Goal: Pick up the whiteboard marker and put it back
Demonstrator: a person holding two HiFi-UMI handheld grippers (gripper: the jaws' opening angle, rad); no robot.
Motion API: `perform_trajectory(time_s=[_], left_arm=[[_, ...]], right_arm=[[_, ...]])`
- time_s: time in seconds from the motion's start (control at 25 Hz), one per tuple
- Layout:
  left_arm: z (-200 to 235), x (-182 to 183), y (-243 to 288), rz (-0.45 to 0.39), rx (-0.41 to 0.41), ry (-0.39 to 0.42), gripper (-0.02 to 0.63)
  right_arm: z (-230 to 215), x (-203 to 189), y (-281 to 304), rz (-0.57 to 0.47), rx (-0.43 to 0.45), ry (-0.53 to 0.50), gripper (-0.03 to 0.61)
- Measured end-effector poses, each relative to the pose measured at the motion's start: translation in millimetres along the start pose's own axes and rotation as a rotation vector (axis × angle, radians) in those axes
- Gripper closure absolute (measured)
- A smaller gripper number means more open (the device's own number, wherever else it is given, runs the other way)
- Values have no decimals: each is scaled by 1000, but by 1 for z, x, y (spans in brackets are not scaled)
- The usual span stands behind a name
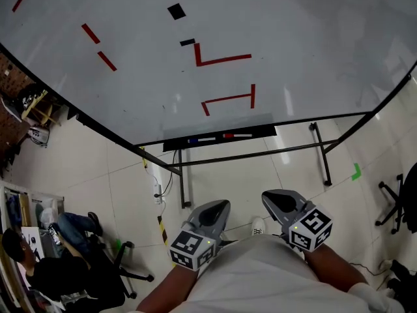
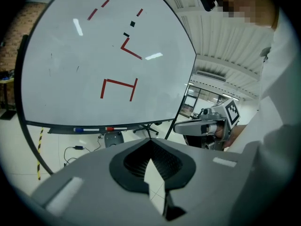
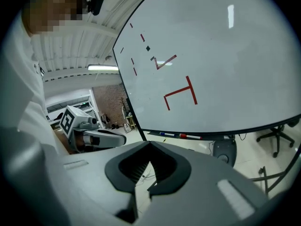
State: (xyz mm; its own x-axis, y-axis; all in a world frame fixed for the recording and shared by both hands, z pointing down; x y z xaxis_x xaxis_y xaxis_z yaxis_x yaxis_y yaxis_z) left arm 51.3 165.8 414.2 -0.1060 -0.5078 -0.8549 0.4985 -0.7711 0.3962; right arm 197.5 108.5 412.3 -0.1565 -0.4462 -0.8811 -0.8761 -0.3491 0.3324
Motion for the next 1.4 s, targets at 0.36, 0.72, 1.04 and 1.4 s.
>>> perform_trajectory(time_s=[0.36,0.72,1.04,1.4], left_arm=[[37,6,-29,-5,-51,29,597],[59,10,-43,-25,-62,34,597],[62,13,-41,-34,-71,40,597],[63,13,-41,-41,-64,33,597]], right_arm=[[40,-6,33,8,-58,12,577],[54,-9,48,13,-89,12,577],[54,-2,50,11,-94,0,577],[54,0,53,14,-85,-12,577]])
Point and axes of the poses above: the fingertips, and each gripper's own axes: y forward along the fingers, z to its left, x out of its top, the point moved 5 cm from there along -y, backward along the fingers
